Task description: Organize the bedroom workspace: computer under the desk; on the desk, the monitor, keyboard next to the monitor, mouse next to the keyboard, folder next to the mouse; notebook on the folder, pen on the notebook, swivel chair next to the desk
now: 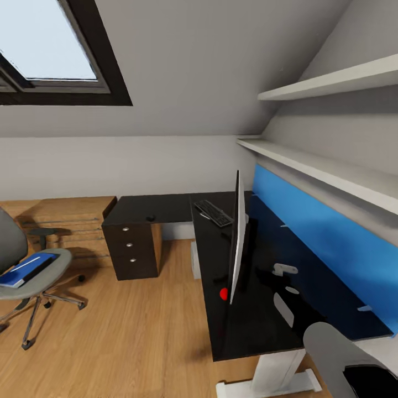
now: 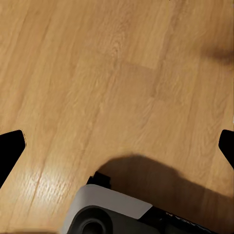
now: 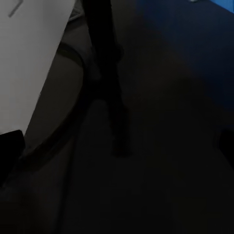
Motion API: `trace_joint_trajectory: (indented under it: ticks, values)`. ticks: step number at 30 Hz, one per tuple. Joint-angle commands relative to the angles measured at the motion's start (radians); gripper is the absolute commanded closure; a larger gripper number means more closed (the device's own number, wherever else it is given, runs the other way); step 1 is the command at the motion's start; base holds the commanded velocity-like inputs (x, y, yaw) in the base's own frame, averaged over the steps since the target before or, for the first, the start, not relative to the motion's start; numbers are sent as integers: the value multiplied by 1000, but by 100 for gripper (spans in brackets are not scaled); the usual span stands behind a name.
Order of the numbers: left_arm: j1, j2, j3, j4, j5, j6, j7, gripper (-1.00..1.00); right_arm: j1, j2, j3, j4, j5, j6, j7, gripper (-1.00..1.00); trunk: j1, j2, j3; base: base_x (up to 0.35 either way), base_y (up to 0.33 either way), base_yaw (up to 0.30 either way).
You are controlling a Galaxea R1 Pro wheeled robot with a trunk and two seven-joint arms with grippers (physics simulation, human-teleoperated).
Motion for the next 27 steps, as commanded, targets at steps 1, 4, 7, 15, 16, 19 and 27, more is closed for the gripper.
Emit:
trace_joint_trajectory:
  ticks: [1, 4, 7, 15, 16, 19, 27]
  values:
    - [-1, 0, -2, 0, 4, -3, 2, -100, -1, -1, 7, 0, -10, -4, -5, -100, 1, -2, -2, 9, -7, 275]
    - [-1, 0, -2, 0, 4, -3, 2, -100, -1, 0, 7, 3, -10, -5, -6, -100, 1, -2, -2, 4, -3, 276]
    - [-1, -1, -4, 0, 4, -4, 2, -100, -1, 1, 8, 5, -10, -6, -6, -100, 1, -2, -2, 1, -1, 276]
    - [-1, -2, -6, -1, 3, -4, 1, -100, -1, 1, 8, 6, -10, -7, -6, -100, 1, -2, -2, 4, 0, 276]
    - [-1, -2, -6, -1, 3, -4, 1, -100, -1, 1, 8, 6, -10, -7, -6, -100, 1, -2, -2, 65, 0, 276]
    - [-1, -3, -7, -1, 3, -4, 1, -100, -1, 5, 8, 6, -10, -7, -6, -100, 1, -2, -2, 199, 3, 276]
    - [-1, -5, -8, 0, 2, -4, 1, -100, -1, 14, 7, 6, -9, -7, -6, -100, 1, -2, -2, 156, 36, 276]
